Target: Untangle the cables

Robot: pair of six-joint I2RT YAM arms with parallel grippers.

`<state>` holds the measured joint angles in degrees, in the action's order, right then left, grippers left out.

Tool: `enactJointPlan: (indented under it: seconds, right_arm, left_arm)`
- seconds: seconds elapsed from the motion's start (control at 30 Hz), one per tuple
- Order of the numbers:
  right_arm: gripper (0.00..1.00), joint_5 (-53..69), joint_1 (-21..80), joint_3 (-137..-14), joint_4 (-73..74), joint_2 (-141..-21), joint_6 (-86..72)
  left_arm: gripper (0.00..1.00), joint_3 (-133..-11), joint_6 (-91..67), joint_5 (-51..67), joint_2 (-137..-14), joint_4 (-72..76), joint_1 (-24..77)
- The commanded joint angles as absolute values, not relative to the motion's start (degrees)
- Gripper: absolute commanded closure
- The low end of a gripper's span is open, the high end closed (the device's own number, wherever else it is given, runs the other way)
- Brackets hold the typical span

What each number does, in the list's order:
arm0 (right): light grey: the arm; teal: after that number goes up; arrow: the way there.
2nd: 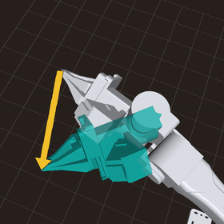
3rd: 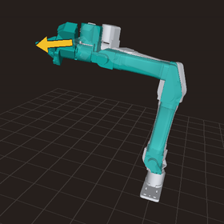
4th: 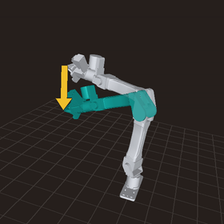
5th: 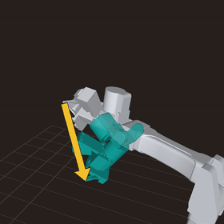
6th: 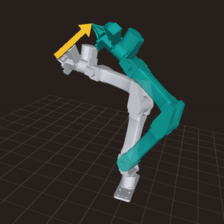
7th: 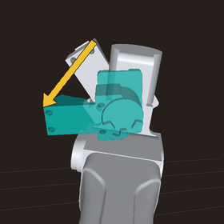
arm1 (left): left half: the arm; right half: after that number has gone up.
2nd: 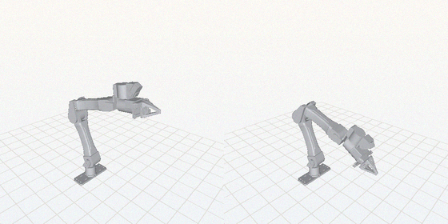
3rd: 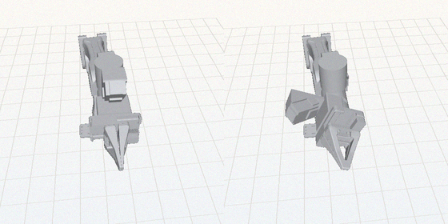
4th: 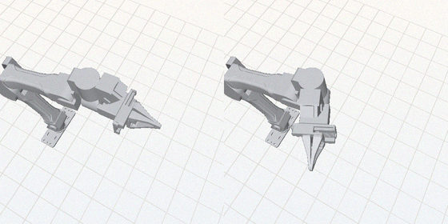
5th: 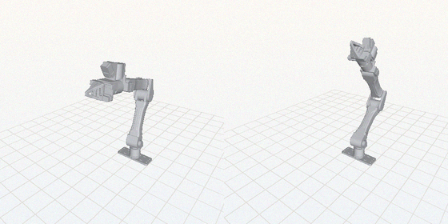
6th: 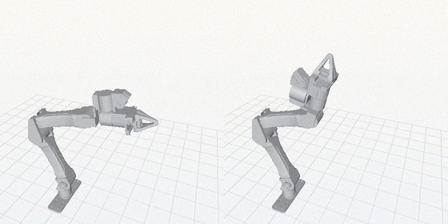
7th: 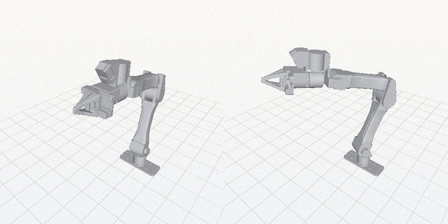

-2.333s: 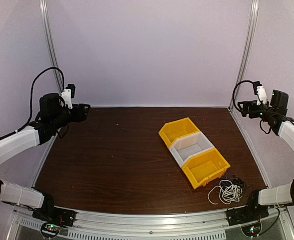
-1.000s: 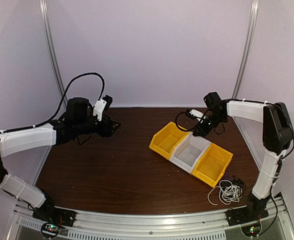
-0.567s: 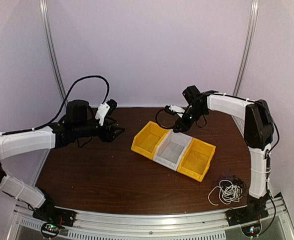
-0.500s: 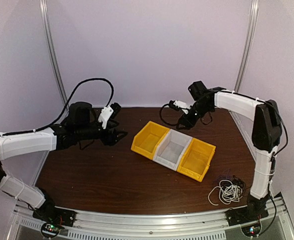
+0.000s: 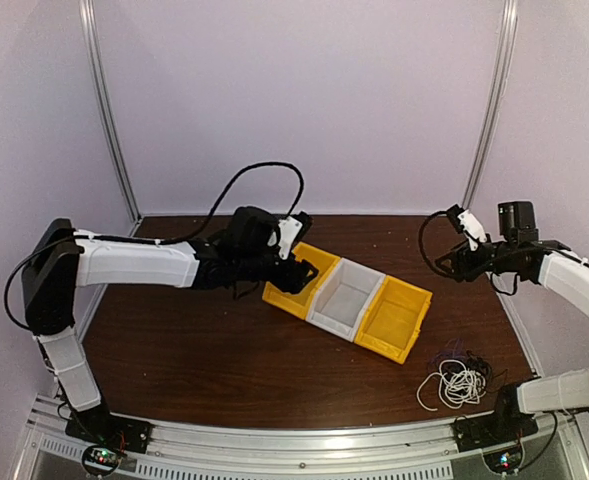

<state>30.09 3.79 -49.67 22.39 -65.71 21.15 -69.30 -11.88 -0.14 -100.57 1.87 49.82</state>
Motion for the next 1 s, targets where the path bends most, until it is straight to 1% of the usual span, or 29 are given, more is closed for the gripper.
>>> enactJointPlan:
  seconds: [0.0, 0.1, 0.23, 0.47, 0.63, 0.8, 0.97]
  right_arm:
    - [0.38, 32.71, 0.79, -47.16, 11.87, -63.69, 15.29]
    - [0.38, 34.17, -1.17, -46.29, 10.76, -63.54, 14.58]
    - [0.38, 35.06, -1.23, -46.04, 10.64, -64.4, 14.87]
    - [0.38, 34.38, -1.32, -45.38, 10.36, -63.84, 16.45]
    - [0.38, 34.35, -1.43, -44.88, 10.18, -63.2, 16.74]
    - [0.38, 33.66, -1.49, -44.9, 10.43, -63.49, 17.72]
    - [0.38, 33.93, -1.49, -44.82, 10.39, -63.67, 17.93]
  left_arm:
    - [0.26, -78.91, -18.01, -6.19, -109.6, -1.25, 53.03]
    - [0.27, -88.28, -21.66, -10.25, -116.67, -6.81, 54.36]
    - [0.3, -92.42, -26.57, -14.96, -120.43, -9.79, 55.02]
    - [0.36, -97.04, -26.45, -11.49, -125.97, -11.33, 55.0]
    - [0.45, -99.93, -26.82, -12.36, -128.41, -12.17, 55.0]
    - [0.61, -101.48, -28.37, -15.96, -129.88, -12.95, 54.77]
    - [0.71, -102.04, -31.17, -16.41, -130.7, -14.11, 54.15]
